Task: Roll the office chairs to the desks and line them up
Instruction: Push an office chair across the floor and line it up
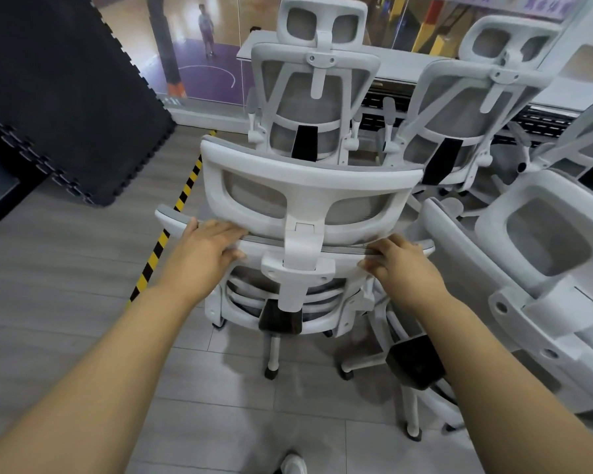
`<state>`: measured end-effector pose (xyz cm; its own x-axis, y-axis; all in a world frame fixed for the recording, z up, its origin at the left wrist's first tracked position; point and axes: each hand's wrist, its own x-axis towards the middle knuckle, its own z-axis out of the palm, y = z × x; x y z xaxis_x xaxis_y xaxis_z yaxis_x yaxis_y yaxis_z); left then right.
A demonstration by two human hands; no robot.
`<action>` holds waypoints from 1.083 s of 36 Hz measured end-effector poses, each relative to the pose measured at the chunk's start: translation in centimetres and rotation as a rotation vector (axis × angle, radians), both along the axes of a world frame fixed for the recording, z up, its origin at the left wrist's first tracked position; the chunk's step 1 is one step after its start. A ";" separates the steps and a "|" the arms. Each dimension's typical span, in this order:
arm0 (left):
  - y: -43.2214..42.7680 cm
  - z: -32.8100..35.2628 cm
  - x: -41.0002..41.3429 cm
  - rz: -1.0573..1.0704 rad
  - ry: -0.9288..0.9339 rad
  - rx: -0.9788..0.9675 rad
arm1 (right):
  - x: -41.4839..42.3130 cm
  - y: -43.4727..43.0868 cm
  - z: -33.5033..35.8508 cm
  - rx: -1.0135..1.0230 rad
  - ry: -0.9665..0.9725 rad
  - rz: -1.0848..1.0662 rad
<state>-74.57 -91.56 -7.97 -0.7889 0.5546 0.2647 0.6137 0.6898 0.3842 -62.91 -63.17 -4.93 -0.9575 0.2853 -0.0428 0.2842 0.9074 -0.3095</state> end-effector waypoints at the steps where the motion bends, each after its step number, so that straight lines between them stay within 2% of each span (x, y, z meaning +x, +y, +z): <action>1: 0.1 0.1 0.1 0.016 -0.004 0.003 | 0.0 0.0 0.1 0.002 0.001 0.006; 6: 0.5 0.8 0.5 0.065 -0.049 -0.068 | -0.2 0.1 0.6 0.017 -0.029 0.042; 12: 1.3 3.1 2.0 0.190 -0.098 -0.189 | 0.1 0.2 2.7 0.110 -0.155 0.082; 18: 1.2 5.4 4.5 0.232 -0.087 -0.304 | 2.8 0.9 4.9 0.113 -0.213 0.077; 29: 1.8 6.5 10.2 0.012 -0.110 -0.532 | 13.0 0.5 5.8 0.065 -0.344 -0.071; 39: 7.6 5.0 14.1 -0.244 -0.144 -0.589 | 22.6 2.2 5.4 0.052 -0.439 -0.270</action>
<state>-60.51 -83.91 -2.94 -0.6270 0.7419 -0.2376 0.7498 0.6575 0.0744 -40.34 -60.93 0.47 -0.7444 0.5320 -0.4036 0.6032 0.7950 -0.0646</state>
